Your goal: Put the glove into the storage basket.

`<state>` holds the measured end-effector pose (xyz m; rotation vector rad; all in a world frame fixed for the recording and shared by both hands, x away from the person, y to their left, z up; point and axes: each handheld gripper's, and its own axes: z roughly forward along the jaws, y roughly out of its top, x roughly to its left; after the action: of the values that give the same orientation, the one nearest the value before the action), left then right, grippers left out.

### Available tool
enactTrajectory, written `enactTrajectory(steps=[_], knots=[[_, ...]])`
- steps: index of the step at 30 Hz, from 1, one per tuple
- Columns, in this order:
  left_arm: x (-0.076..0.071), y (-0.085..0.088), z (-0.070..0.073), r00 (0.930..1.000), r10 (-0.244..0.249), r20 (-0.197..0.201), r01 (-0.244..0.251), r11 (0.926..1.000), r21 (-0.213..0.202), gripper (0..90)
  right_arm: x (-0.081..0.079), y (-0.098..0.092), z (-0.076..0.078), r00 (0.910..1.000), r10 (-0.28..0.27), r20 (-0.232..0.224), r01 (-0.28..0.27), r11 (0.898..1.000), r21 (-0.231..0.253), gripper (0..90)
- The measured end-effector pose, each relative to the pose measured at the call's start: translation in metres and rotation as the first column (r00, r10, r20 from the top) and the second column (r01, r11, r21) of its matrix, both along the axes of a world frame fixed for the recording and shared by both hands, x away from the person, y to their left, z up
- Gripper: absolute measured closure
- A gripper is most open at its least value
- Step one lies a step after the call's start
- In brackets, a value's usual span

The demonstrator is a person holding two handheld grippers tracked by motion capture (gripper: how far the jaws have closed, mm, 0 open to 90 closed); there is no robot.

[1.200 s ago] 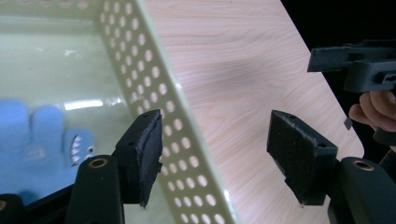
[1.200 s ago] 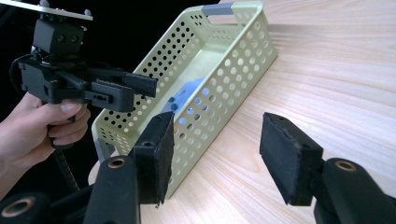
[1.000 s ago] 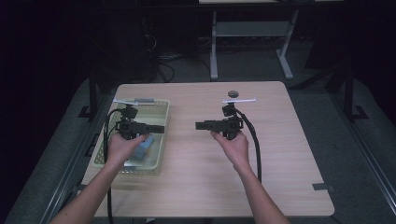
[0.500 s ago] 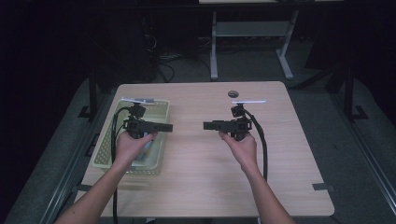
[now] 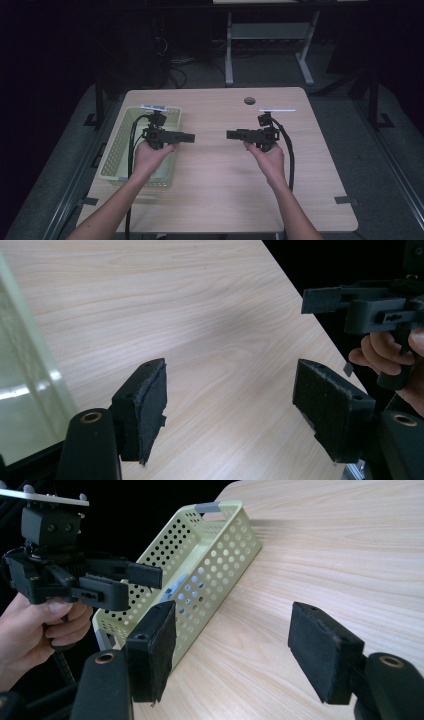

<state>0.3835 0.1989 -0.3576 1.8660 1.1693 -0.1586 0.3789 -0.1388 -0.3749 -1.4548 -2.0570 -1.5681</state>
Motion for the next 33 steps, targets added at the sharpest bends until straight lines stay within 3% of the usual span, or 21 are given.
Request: enactTrajectory(steps=[5, 16, 33], knots=[[-0.001, -0.01, 0.001, 0.9999, -0.013, 0.002, 0.013, 0.9999, -0.006, 28.5, -0.002, -0.009, -0.001, 1.0, -0.007, -0.003, 0.008, 1.0, 0.024, 34.8], [-0.005, -0.026, 0.001, 0.9993, -0.032, 0.018, 0.032, 0.9988, -0.038, 28.4, -0.01, -0.034, -0.006, 0.9989, -0.045, -0.012, 0.045, 0.999, 0.026, 34.5], [-0.012, -0.056, -0.002, 0.9953, -0.094, 0.025, 0.095, 0.9943, -0.049, 28.3, -0.026, -0.073, -0.015, 0.9947, -0.101, -0.02, 0.102, 0.994, 0.03, 34.4]])
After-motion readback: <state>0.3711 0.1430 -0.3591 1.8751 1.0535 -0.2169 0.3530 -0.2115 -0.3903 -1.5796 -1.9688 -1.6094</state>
